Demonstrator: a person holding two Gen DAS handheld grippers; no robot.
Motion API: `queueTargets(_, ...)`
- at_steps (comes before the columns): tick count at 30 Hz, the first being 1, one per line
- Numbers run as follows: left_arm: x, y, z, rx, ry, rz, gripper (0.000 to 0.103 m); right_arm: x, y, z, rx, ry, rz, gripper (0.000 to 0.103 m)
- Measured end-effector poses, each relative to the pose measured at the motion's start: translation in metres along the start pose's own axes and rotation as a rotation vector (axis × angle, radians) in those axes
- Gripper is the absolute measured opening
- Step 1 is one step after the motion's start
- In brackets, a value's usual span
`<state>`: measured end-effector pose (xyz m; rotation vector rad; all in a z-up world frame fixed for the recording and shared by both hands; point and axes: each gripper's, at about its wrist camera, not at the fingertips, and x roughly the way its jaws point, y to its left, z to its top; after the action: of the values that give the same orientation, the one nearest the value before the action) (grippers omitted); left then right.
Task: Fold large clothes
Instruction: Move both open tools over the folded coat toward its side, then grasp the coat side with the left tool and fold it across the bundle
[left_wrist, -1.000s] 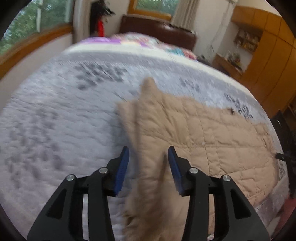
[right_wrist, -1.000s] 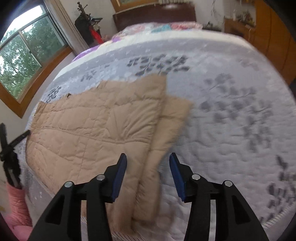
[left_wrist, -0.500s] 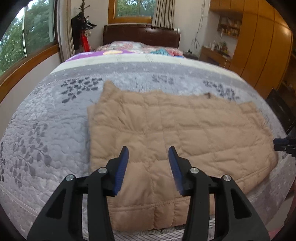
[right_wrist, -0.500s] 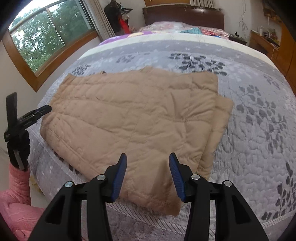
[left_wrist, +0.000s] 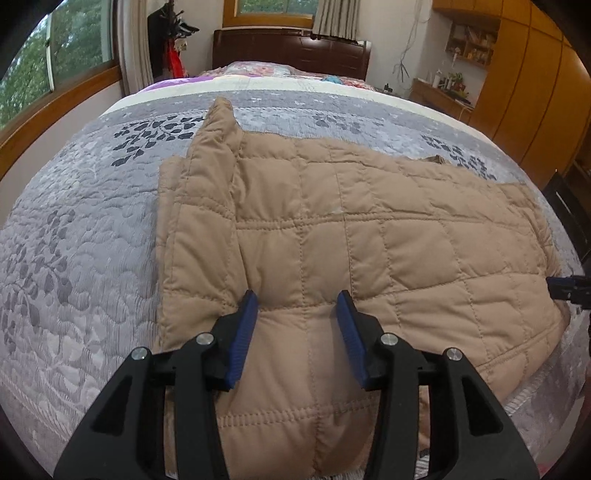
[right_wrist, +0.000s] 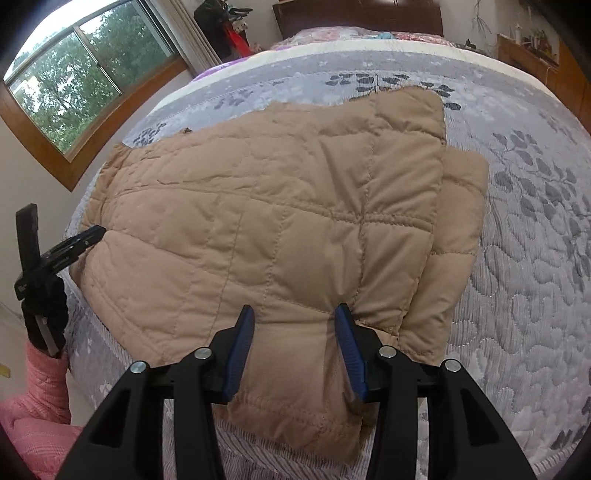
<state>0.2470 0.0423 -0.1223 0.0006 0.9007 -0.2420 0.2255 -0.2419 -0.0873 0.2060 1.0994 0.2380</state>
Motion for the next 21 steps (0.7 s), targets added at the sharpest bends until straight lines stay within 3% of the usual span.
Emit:
queueTargets(6,-0.049,0.016,-0.015,-0.109,-0.017,-0.002,0.049,-0.041,0.01,-0.005,-0.056,-0.068,-0.031,0.047)
queueTargets(11,-0.084,0.035,-0.047,-0.253,-0.025,0.0,0.054,-0.048,0.01,-0.01,-0.072,-0.04,-0.043,0.047)
queueTargets(15,-0.081,0.049,-0.075,-0.43,0.02,-0.118,0.055,-0.036,0.011,-0.017,-0.093,0.01,-0.066,0.047)
queueTargets(18,-0.068,0.054,-0.084,-0.519,0.023,-0.223,0.055,-0.034,0.009,-0.019,-0.089,0.015,-0.059,0.047)
queueTargets(21,-0.056,0.063,-0.086,-0.601,0.007,-0.282,0.055,-0.032,0.004,-0.021,-0.08,0.018,-0.045,0.047)
